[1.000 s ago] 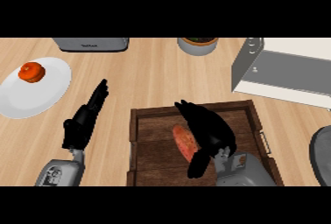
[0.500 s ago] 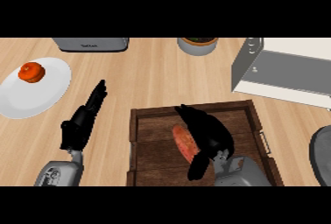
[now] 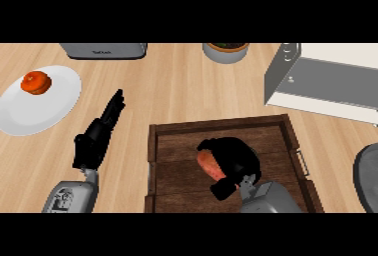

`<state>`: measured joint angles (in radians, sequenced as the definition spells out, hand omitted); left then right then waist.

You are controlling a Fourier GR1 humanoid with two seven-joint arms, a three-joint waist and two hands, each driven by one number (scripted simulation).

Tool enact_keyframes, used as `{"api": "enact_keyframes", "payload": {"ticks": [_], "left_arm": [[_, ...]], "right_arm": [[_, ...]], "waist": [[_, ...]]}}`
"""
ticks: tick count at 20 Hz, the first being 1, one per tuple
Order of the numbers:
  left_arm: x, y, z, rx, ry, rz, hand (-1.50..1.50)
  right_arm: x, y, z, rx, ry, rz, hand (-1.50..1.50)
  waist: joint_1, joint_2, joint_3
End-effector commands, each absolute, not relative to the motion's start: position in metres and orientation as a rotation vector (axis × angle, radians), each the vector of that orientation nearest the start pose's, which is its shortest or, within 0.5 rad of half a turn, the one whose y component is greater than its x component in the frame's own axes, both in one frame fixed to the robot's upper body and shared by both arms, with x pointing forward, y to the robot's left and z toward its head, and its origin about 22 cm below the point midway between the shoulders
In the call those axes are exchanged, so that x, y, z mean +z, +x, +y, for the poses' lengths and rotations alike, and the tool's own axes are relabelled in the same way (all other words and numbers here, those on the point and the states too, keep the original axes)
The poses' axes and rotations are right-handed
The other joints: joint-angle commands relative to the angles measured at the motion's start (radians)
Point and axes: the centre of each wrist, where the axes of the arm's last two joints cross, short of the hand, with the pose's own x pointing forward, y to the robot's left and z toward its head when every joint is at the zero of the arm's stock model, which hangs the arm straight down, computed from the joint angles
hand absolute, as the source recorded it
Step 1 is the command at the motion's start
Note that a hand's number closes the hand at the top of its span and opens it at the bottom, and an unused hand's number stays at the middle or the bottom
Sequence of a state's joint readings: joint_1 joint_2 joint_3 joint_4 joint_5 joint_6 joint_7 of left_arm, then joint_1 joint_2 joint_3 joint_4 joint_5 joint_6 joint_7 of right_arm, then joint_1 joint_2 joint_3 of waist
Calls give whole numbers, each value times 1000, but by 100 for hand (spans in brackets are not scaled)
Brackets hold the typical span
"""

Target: Pick the sweet potato from the tray and place it in the tiered shelf

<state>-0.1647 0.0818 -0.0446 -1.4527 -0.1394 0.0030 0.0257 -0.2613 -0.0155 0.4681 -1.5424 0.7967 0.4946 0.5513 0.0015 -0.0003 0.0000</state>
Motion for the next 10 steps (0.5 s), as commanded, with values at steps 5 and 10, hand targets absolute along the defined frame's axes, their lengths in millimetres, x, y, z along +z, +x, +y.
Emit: {"api": "enact_keyframes", "payload": {"ticks": [5, 10], "left_arm": [[38, 291, 227, -258, 107, -1577, 0], [9, 271, 232, -249, 90, -1568, 0]], "right_arm": [[41, 253, -107, 1451, -458, -1139, 150], [54, 254, -103, 1232, -579, -1098, 150]], "waist": [[-3, 0, 0], [-4, -1, 0]]}}
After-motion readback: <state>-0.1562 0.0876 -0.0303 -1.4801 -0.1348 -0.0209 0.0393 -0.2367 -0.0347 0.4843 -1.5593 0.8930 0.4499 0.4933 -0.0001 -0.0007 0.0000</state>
